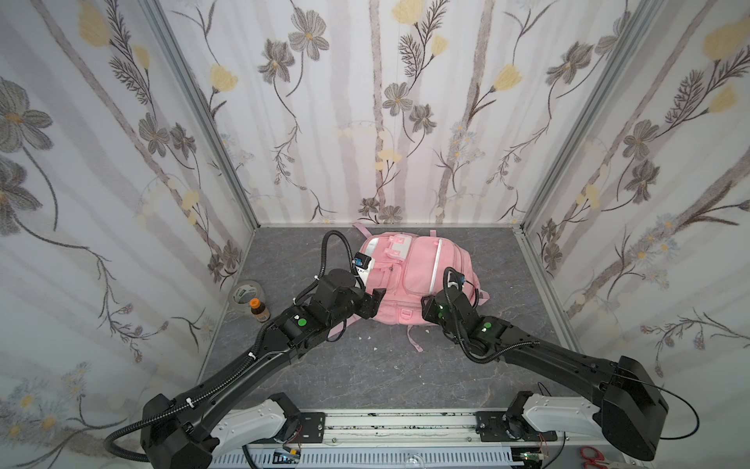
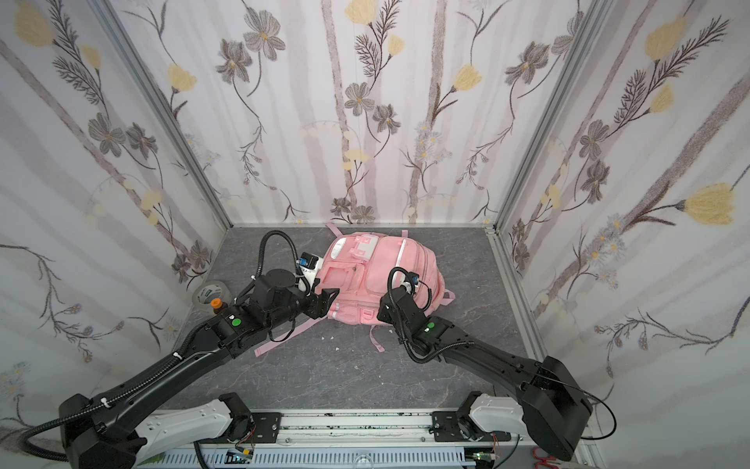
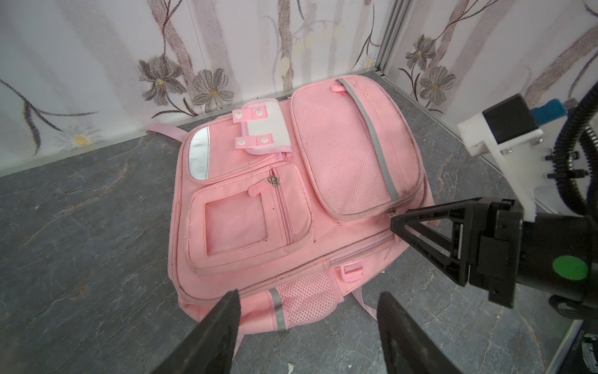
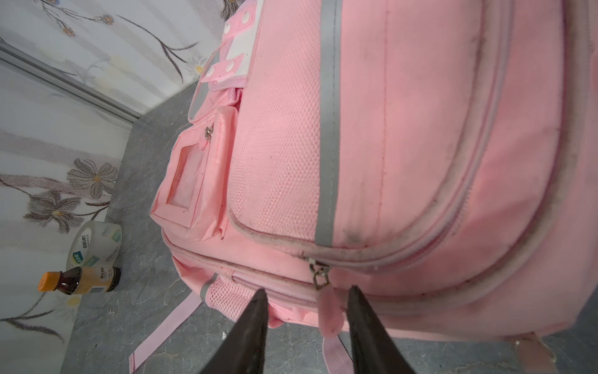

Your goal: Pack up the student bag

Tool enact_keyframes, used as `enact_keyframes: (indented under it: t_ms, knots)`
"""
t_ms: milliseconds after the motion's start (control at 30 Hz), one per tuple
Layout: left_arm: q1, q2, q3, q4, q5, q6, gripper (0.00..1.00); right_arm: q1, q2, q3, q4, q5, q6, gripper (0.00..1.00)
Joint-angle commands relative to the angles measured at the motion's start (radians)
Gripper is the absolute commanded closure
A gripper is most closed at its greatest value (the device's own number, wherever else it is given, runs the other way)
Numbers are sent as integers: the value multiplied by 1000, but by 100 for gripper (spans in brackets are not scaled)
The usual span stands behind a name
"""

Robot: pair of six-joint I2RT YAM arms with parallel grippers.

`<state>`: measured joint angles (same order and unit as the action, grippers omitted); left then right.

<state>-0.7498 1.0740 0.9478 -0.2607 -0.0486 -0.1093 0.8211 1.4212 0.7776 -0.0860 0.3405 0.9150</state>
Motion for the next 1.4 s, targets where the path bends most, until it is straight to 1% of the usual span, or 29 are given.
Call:
enact_keyframes:
  t_ms: [0,233,367,467,533,600,667,767,867,1033,1133,1267,1333,1367]
  knots:
    - [3,-6,-3,21,-8,-9,31,1,34,25,-39,41,25,59]
    - [4,-13,-7,11,-14,-10,31,0,103,67,-105,46,45,64]
    - [4,-4,-3,13,-16,-8,31,1,100,66,-132,56,48,70]
    - [6,9,1,20,-15,-2,31,1,79,57,-136,50,39,81]
    - [6,24,7,26,-11,10,31,0,67,52,-132,31,8,90]
    - [4,44,12,37,-13,29,31,1,64,54,-136,20,-22,95]
    - [4,70,22,46,-14,57,31,0,64,60,-144,9,-51,99]
    - [4,119,45,72,1,124,31,-6,56,62,-145,-24,-103,100]
    - [5,177,58,120,41,219,31,-22,32,52,-143,-68,-150,100]
    - [5,294,68,204,206,427,34,-61,-25,17,-90,-189,-267,100]
    - [4,365,89,245,260,494,37,-88,-60,3,-82,-238,-332,100]
    - [-1,468,159,229,352,585,40,-115,-110,-13,-78,-281,-414,100]
    - [-9,505,184,250,356,607,40,-121,-131,-17,-80,-298,-458,100]
    - [-10,521,198,255,382,623,40,-126,-141,-16,-85,-308,-478,100]
